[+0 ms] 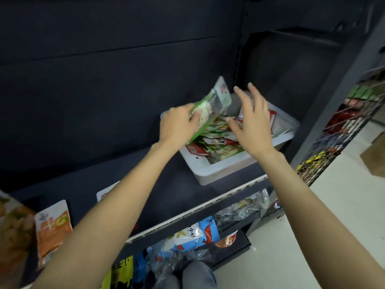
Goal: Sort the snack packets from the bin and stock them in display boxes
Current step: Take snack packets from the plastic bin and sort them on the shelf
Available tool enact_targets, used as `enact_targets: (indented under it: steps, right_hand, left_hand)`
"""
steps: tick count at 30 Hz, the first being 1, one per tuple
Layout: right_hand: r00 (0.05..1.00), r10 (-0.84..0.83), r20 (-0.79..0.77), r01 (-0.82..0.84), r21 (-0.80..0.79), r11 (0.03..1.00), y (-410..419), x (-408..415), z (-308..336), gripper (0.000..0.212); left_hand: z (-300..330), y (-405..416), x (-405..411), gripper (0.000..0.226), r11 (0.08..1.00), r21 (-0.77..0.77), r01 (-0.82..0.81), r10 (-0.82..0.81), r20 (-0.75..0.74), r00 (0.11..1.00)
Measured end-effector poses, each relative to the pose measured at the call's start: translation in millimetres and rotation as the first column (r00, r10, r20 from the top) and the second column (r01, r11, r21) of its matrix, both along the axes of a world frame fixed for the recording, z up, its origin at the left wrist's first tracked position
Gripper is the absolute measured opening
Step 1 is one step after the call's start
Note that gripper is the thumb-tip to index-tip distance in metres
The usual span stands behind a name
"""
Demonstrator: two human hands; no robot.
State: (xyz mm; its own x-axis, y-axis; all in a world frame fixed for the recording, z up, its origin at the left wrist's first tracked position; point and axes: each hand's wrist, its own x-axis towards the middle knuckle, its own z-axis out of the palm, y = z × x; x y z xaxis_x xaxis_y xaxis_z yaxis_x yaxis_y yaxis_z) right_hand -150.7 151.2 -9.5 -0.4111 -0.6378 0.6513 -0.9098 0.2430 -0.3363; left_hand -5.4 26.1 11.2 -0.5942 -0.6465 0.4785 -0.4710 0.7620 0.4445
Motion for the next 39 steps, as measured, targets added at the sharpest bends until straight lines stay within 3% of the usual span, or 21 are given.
enact_targets:
  steps: [2,4,7,10,12,14,17,20,23,26,28,30,32,34,37,39]
  right_hand:
    - [0.971,0.101,0.218,-0.082,-0.095,0.992,-0.2,22.5,7.3,0.052]
    - [0.898,0.228,0.376,-0.182,-0.153,0.971,-3.1,52.3,15.4,0.040]
    - [0.789,0.375,0.486,-0.358,-0.131,0.924,-13.4,103.7,17.0,0.038]
    - [0.712,0.384,0.588,-0.449,-0.039,0.893,-29.2,148.3,3.2,0.050]
    - [0.734,0.337,0.590,-0.462,0.069,0.884,-38.2,167.1,-13.8,0.057]
    - [0.783,0.270,0.560,-0.454,0.218,0.864,-42.0,178.2,-33.8,0.058]
    - [0.866,0.128,0.483,-0.376,0.462,0.803,-39.1,182.0,-60.6,0.057]
    - [0.928,0.106,0.358,-0.308,0.574,0.758,-27.7,178.5,-69.7,0.049]
    - [0.936,0.245,0.251,-0.345,0.519,0.782,-12.0,173.2,-59.1,0.046]
    - [0.942,0.315,0.116,-0.336,0.367,0.867,0.4,153.8,-39.4,0.037]
    - [0.955,0.294,0.046,-0.295,0.262,0.919,4.7,130.9,-26.4,0.028]
    - [0.971,0.231,0.058,-0.238,0.186,0.953,5.1,102.9,-14.7,0.024]
    - [0.975,0.194,0.109,-0.210,0.159,0.965,2.1,73.6,-5.2,0.022]
    - [0.967,0.193,0.167,-0.234,0.275,0.932,-4.6,48.0,-0.7,0.023]
    - [0.964,0.210,0.163,-0.266,0.609,0.747,-19.9,31.8,-7.8,0.042]
    - [0.963,0.231,0.137,-0.262,0.665,0.699,-30.9,33.0,-18.0,0.045]
  left_hand:
    - [13.6,-4.6,29.8,0.019,0.915,0.394,0.081,0.015,-0.233,0.972]
    - [19.8,-3.4,60.7,0.012,0.756,0.613,0.230,0.070,-0.425,0.902]
    - [13.2,6.2,101.4,0.015,0.673,0.676,0.300,0.129,-0.506,0.853]
    - [-12.0,12.0,135.9,0.022,0.680,0.703,0.211,0.241,-0.485,0.841]
    - [-37.2,11.9,152.6,0.024,0.744,0.666,0.050,0.276,-0.374,0.886]
    - [-63.7,7.4,161.5,0.027,0.792,0.597,-0.125,0.274,-0.166,0.947]
    - [-91.5,1.7,160.0,0.030,0.784,0.575,-0.233,0.190,0.135,0.973]
    - [-100.2,7.0,145.3,0.030,0.827,0.515,-0.227,0.015,0.382,0.924]
    - [-93.7,11.5,131.2,0.036,0.939,0.268,-0.217,0.034,0.555,0.831]
    - [-74.8,6.6,124.6,0.030,0.977,0.110,-0.182,0.113,0.454,0.884]
    - [-61.1,3.0,118.4,0.027,0.991,0.122,-0.062,0.031,0.243,0.970]
    - [-47.5,3.5,108.9,0.025,0.991,0.085,0.102,-0.105,0.042,0.994]
    - [-40.1,1.2,94.9,0.026,0.972,-0.016,0.234,-0.234,0.003,0.972]
    - [-39.1,-5.0,79.6,0.031,0.954,-0.056,0.294,-0.289,0.082,0.954]
    - [-45.7,-12.4,59.3,0.045,0.950,-0.027,0.312,-0.301,0.203,0.932]
    - [-51.1,-13.7,51.4,0.054,0.954,0.037,0.299,-0.299,0.236,0.925]
